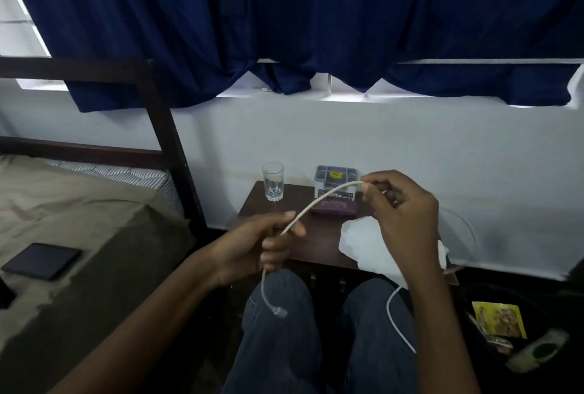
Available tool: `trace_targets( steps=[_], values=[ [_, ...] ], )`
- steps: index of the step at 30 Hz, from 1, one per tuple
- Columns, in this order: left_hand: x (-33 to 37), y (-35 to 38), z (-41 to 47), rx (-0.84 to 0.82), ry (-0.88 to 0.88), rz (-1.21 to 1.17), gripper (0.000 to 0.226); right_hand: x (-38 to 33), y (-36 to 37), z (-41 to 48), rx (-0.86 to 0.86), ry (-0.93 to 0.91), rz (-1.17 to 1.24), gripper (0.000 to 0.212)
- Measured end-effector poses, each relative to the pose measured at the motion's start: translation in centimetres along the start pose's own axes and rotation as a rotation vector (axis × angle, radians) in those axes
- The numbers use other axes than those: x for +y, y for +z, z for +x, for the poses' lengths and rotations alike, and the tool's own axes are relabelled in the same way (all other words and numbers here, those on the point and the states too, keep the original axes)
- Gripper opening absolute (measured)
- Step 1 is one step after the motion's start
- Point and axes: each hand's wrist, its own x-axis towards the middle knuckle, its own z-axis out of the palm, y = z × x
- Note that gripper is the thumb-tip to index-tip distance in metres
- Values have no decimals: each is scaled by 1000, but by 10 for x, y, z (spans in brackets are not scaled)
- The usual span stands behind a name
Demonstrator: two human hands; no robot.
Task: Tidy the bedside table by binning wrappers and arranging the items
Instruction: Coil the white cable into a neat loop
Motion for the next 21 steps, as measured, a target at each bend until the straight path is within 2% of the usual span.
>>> trace_targets(
  steps=[3, 6, 10, 13, 15, 18, 21],
  values=[
    [-9, -7, -1, 109, 34, 95, 28, 21, 8, -8, 286, 44, -21, 14],
    [-13, -13, 2, 176, 43, 61, 25, 52, 13, -19, 414, 158, -56, 11],
    [-15, -20, 3, 180, -11, 64, 25, 83, 8, -33, 448, 216, -137, 8],
    [-13, -28, 0, 159, -130, 140, 20, 93, -2, -38, 428, 217, -183, 8],
    [-13, -34, -2, 81, -223, 233, 17, 98, -5, -40, 405, 205, -207, 9],
    [-9, -43, -8, -111, -311, 408, 17, 102, -2, -44, 393, 187, -214, 23],
    [-3, -55, -15, -197, -281, 346, 23, 101, 1, -45, 376, 201, -255, 16]
  ],
)
